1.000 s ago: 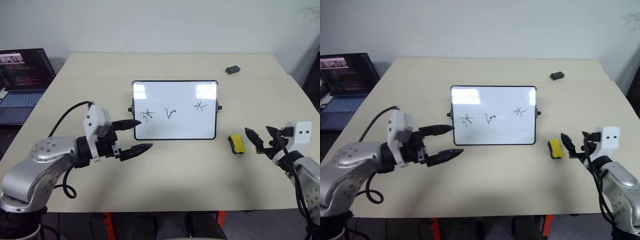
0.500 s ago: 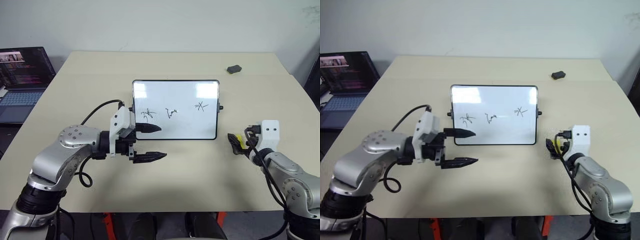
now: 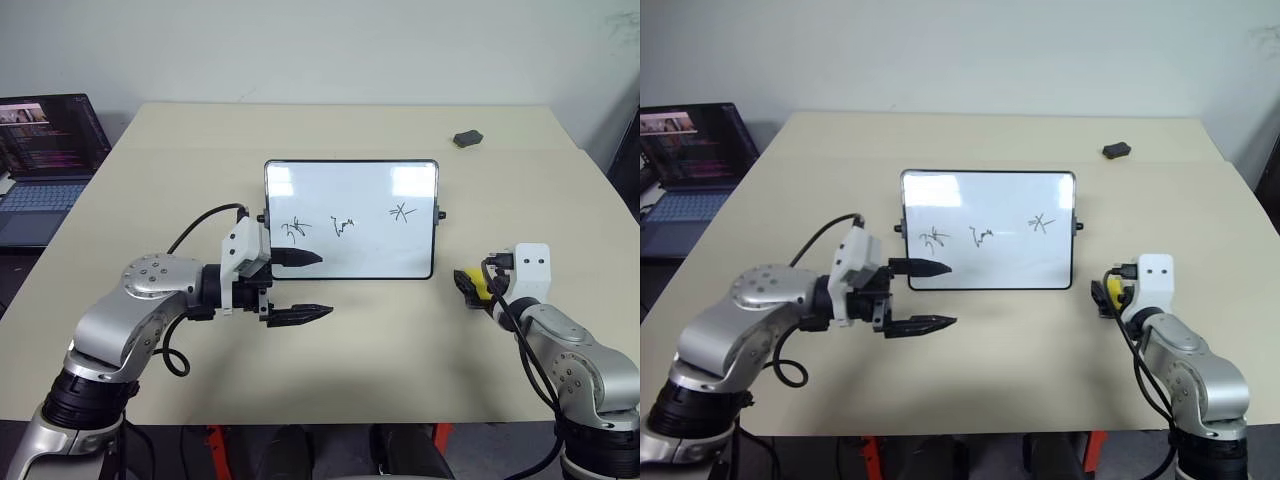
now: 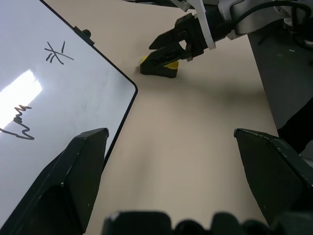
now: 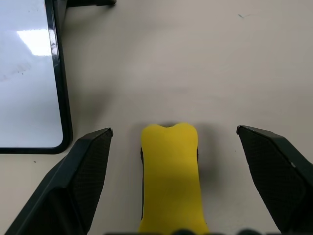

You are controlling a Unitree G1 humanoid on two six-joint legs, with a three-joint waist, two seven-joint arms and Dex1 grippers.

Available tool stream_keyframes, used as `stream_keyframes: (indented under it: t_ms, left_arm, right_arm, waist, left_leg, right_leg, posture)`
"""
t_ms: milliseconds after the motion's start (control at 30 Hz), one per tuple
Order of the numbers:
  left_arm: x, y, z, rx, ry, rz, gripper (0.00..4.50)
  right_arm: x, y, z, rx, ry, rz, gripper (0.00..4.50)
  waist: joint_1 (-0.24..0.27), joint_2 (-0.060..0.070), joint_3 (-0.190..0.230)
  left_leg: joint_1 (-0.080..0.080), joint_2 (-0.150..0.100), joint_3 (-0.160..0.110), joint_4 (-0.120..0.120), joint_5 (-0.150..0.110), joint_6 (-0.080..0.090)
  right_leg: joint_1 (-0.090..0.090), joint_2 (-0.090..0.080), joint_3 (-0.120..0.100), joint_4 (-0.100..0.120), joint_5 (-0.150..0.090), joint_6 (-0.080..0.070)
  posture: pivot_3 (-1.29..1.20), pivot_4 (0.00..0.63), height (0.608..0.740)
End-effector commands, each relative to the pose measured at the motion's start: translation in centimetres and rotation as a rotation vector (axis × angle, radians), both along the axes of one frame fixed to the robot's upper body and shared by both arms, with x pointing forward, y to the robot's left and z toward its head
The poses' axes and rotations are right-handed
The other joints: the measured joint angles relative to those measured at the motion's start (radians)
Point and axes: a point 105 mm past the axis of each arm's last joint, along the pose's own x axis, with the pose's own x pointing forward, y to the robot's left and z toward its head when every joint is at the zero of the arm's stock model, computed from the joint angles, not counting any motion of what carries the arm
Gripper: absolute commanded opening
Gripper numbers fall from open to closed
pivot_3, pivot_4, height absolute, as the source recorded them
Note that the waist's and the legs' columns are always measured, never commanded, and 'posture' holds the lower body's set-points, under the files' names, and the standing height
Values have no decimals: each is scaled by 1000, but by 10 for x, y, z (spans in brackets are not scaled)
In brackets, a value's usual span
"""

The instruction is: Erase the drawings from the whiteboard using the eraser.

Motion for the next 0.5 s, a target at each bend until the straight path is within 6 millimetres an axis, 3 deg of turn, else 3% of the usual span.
stream_keyframes:
  t_ms: [33, 233, 500]
  left_arm:
    - [-3, 1, 7, -6, -39, -9, 4500]
    - [-3, 2, 7, -7, -39, -7, 4500]
    - [-4, 3, 6, -6, -37, -3, 4500]
  right_arm:
    - [0, -5, 7, 7, -35, -10, 4459]
    - [2, -5, 4, 9, -23, -5, 4459]
    - [2, -2, -3, 6, 0, 11, 1784]
  waist:
    - [0, 0, 0]
    - [0, 0, 0]
    - [0, 0, 0]
  left_leg:
    - [0, 0, 0, 0, 0, 0]
    - [0, 0, 0, 0, 0, 0]
    - [0, 0, 0, 0, 0, 0]
  right_leg:
    - [0, 0, 0, 0, 0, 0]
    - [0, 0, 0, 0, 0, 0]
    - [0, 0, 0, 0, 0, 0]
  posture:
    - [0, 150, 740]
    - [0, 150, 740]
    - [0, 150, 740]
